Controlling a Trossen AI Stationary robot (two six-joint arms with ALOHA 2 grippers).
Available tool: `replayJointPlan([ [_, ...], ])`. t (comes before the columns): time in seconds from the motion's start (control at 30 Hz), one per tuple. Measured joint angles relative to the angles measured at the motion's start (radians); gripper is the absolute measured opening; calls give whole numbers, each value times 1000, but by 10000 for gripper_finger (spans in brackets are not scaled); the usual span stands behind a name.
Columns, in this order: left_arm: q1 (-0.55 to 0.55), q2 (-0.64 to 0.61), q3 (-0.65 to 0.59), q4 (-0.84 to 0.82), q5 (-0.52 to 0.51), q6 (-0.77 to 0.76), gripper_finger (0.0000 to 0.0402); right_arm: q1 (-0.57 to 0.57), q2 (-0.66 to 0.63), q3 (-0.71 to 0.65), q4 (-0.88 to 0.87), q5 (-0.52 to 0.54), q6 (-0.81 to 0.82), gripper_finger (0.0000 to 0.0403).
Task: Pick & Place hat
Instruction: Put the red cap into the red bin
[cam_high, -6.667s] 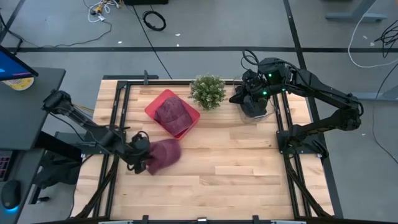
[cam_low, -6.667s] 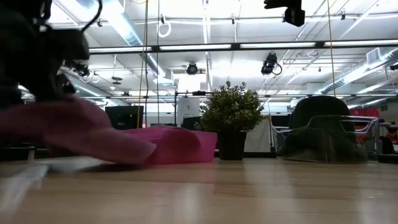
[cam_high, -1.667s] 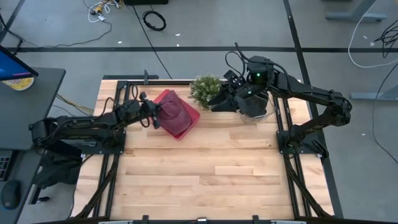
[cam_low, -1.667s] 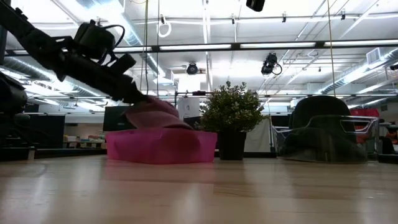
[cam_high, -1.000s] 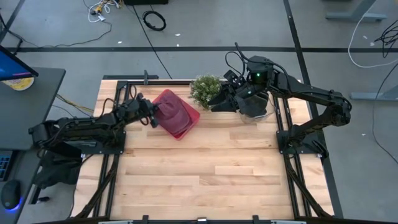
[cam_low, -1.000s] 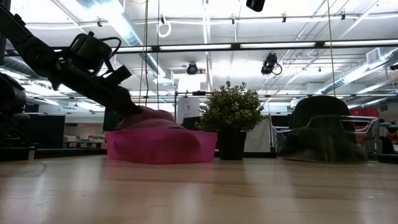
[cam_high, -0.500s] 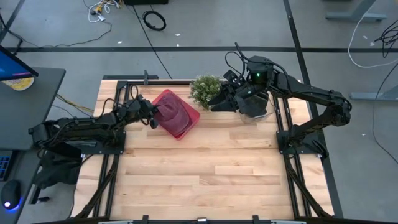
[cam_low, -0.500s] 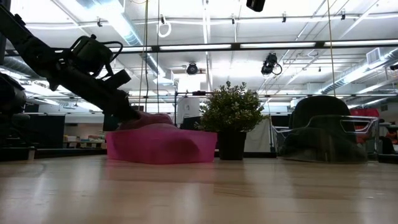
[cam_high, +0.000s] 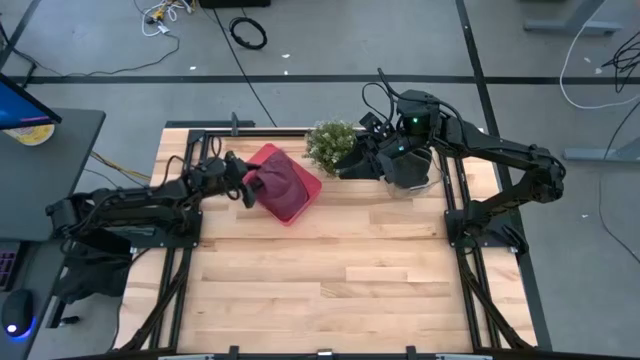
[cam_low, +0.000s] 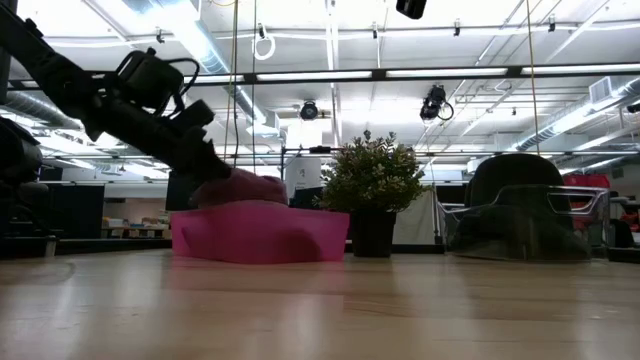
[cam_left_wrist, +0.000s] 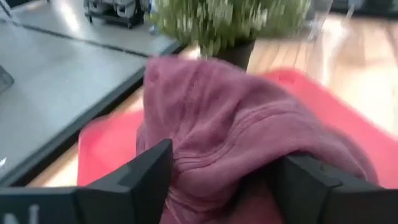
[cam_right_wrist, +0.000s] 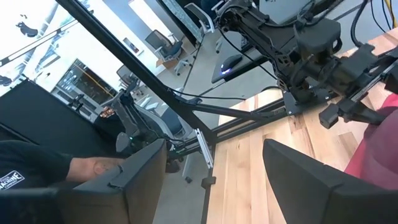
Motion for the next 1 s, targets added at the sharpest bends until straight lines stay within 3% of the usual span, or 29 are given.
replayJointPlan([
  [0.13, -2, 0, 53, 1, 0, 26, 272, 0, 0, 0, 0, -3, -1, 268],
  [0.33, -2, 0, 92, -17, -16, 82, 273, 0, 0, 0, -13, -3, -19, 268],
  [0.53, -1, -1, 93, -201, -63, 134, 267, 0, 0, 0, -31, -5, -36, 268],
  [0.77, -1, -1, 93, -224, 134, 53, 283, 0, 0, 0, -32, -11, -45, 268],
  [1.0, -1, -1, 93, -226, 147, 52, 287, 0, 0, 0, -47, -11, -45, 268],
])
